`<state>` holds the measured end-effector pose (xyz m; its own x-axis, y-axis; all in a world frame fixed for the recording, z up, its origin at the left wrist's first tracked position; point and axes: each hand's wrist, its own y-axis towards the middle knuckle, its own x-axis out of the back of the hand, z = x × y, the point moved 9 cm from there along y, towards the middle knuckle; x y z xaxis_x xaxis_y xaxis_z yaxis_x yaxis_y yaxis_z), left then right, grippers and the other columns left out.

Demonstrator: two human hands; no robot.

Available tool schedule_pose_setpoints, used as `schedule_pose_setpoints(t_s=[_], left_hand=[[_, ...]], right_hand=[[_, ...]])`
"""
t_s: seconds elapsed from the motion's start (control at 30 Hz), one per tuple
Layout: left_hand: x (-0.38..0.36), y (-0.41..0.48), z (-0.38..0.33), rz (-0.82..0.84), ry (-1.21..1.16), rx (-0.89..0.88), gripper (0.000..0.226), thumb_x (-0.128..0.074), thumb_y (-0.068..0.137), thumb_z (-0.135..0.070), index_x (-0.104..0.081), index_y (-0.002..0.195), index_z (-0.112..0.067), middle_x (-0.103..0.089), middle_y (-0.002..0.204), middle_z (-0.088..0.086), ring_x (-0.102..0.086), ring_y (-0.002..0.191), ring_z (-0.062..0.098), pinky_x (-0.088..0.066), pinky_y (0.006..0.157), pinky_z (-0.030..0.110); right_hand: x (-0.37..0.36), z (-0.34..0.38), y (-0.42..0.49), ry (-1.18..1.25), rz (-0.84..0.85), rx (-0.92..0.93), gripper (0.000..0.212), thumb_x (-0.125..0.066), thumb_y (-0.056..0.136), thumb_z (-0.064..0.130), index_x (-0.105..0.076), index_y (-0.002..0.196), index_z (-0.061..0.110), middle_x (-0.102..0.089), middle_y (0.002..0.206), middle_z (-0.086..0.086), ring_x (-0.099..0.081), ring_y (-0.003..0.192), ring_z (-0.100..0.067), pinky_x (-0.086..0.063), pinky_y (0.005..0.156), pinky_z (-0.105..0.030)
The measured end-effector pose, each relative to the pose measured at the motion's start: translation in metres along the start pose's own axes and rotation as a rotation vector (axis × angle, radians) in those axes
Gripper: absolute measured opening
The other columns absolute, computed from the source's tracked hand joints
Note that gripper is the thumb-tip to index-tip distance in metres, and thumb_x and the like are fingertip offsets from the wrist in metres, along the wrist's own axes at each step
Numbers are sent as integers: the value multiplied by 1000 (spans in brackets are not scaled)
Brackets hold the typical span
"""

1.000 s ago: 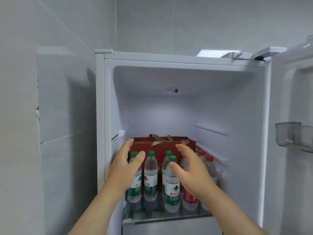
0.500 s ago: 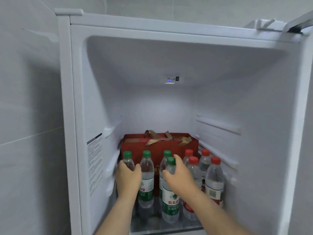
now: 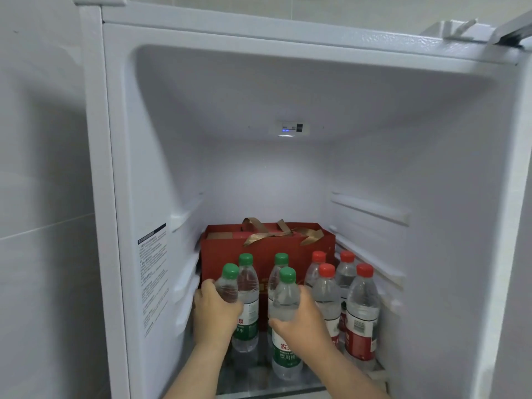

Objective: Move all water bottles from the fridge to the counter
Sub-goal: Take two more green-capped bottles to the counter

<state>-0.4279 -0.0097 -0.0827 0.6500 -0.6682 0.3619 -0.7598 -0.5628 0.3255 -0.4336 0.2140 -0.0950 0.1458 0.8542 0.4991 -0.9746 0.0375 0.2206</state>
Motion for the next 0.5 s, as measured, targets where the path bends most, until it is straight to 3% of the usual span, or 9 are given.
schedule_pose_setpoints(t_s=[0.07,0.27,0.43,0.5], left_hand=[[-4,-4,3,38,-21,9,48,-80,65,-17,-47,98,-31,-61,96,-5,-62,82,18,-59,69,40],[18,-24,-3,57,-145,25,41,-75,67,-16,-53,98,-31,-65,90,-10,-65,82,19,-57,70,36],[42,-37,-49,169,-189,-85,47,-81,71,-25,-45,101,-33,-57,85,-15,-56,78,10,-42,64,29],[54,-43,-72,201,-239,-160,47,-85,69,-25,-49,99,-30,-58,84,-16,-59,80,10,-42,64,28]], right_hand=[[-3,-2,-2,7,12,-19,63,-84,70,27,-45,119,30,-61,106,14,-59,99,-7,-46,76,-20],[10,18,-34,70,-41,8,56,-86,69,22,-51,112,35,-67,99,12,-64,88,0,-46,62,-12],[54,71,-69,81,-112,144,50,-86,71,23,-53,103,42,-67,97,20,-64,90,6,-50,70,-11],[71,86,-85,63,-127,162,57,-87,68,35,-53,113,43,-68,104,19,-64,98,2,-55,81,-22]])
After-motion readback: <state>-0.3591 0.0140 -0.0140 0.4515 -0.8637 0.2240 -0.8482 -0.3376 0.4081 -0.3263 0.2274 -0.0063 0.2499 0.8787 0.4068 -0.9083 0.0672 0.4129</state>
